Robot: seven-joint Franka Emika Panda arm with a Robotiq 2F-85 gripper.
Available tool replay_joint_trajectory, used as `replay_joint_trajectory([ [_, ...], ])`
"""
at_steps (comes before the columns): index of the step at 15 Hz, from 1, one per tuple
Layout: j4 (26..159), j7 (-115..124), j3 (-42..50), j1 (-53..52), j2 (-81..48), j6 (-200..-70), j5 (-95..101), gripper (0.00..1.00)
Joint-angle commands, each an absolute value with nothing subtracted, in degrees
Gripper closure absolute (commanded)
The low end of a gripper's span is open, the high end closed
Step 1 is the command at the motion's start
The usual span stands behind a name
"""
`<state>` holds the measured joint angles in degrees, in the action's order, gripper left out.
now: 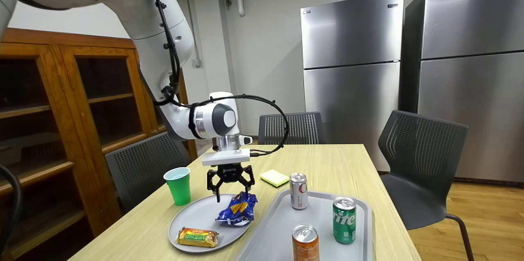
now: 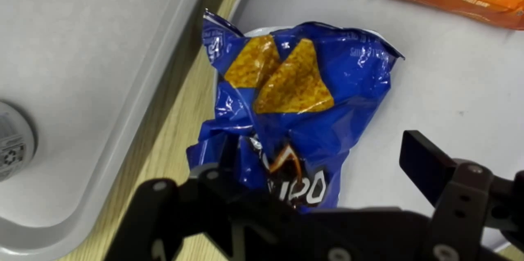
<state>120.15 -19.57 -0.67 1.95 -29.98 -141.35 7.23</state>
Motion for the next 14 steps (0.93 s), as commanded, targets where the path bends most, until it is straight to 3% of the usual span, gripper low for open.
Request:
replay_joint_trajectory([
  [1,119.7,-20.1,-1.0,2.6,-30.1,-141.9,8.4,0.25],
  [3,119.8,-19.9,-0.9,2.6,-30.1,-142.0,8.5,0.34],
  [11,119.5,-19.8,-1.0,2.5,-30.4,-142.2,8.4,0.97],
  [14,119.5,-19.7,-1.0,2.5,-30.4,-142.2,8.3,1.0],
])
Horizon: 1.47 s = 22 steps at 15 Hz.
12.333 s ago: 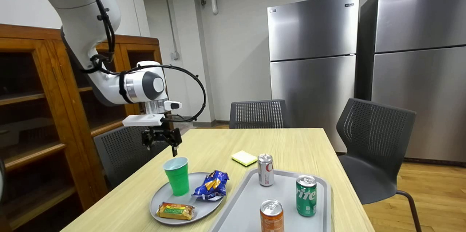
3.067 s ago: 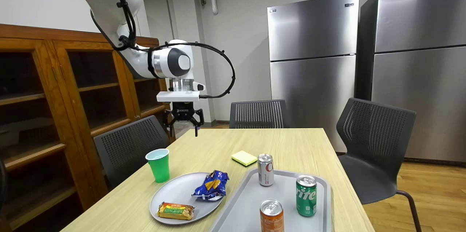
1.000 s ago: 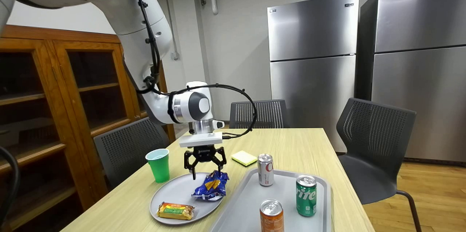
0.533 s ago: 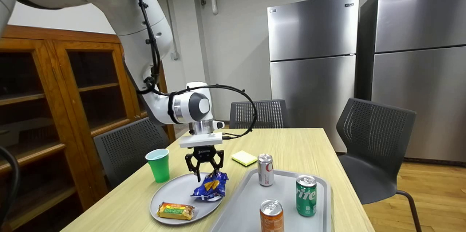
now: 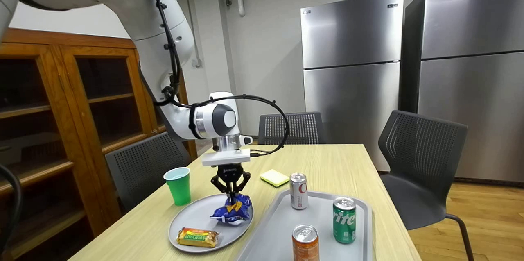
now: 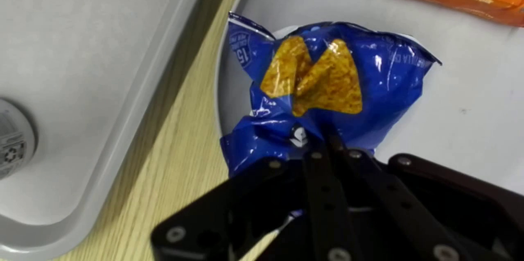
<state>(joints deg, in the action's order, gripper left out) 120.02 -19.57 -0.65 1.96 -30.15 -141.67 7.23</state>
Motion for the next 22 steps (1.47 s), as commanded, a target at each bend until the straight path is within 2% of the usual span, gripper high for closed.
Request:
replay_joint_trajectory([
  [1,119.5,-19.7,-1.0,2.4,-30.4,-142.2,8.3,1.0],
  [9,118.5,-19.2,-1.7,2.3,-28.1,-140.9,7.3,1.0],
  [22,107.3,-13.5,-4.1,0.6,-30.7,-138.7,1.5,1.0],
])
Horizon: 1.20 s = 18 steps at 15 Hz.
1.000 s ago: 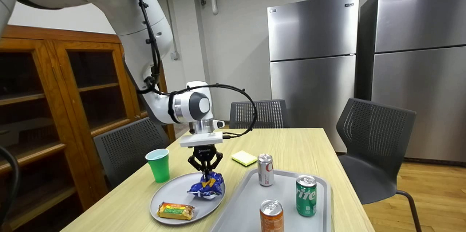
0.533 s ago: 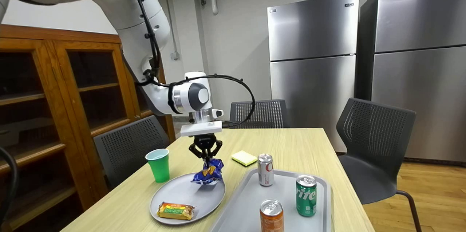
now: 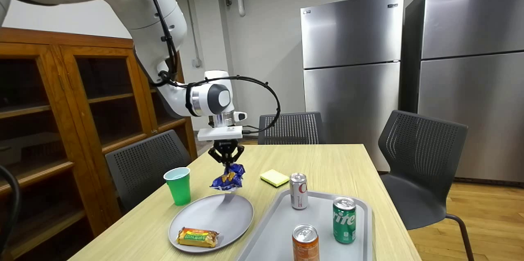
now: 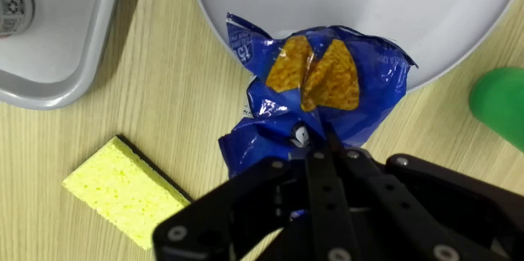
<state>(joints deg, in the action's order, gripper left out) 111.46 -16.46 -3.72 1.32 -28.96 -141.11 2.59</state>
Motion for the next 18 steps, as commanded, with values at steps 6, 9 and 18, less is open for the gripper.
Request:
replay_joint_trajectory([
  [6,98.9,-4.2,-2.2,-2.4,-36.3,-136.3,2.3,1.0],
  [9,95.2,-0.7,-1.5,-3.4,-39.0,-135.3,2.3,1.0],
  [18,88.8,7.6,0.8,-5.6,-44.6,-135.0,2.1,1.0],
])
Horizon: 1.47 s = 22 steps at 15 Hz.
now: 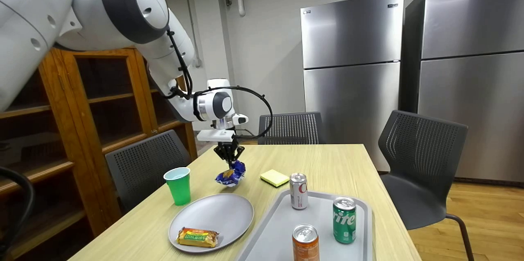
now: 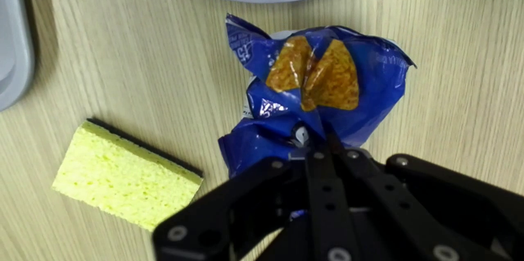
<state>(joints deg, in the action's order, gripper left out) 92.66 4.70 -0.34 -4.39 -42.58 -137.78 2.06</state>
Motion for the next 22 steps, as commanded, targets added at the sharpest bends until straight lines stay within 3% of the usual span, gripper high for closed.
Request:
replay_joint_trajectory([
  [1,88.4,8.0,0.9,-5.7,-45.0,-134.9,2.1,1.0],
  [8,86.5,9.6,1.1,-5.9,-46.9,-133.4,2.2,1.0],
  [9,86.5,9.3,1.0,-5.8,-46.9,-133.3,2.2,0.74],
  [10,86.6,9.2,1.0,-5.7,-46.8,-133.4,2.2,0.73],
  [12,87.2,9.0,0.9,-5.7,-46.3,-133.9,2.3,0.6],
  [19,90.9,6.3,-0.1,-4.6,-41.8,-134.6,2.0,0.06],
  [22,94.4,3.5,-0.9,-3.9,-38.8,-135.9,1.9,0.0],
])
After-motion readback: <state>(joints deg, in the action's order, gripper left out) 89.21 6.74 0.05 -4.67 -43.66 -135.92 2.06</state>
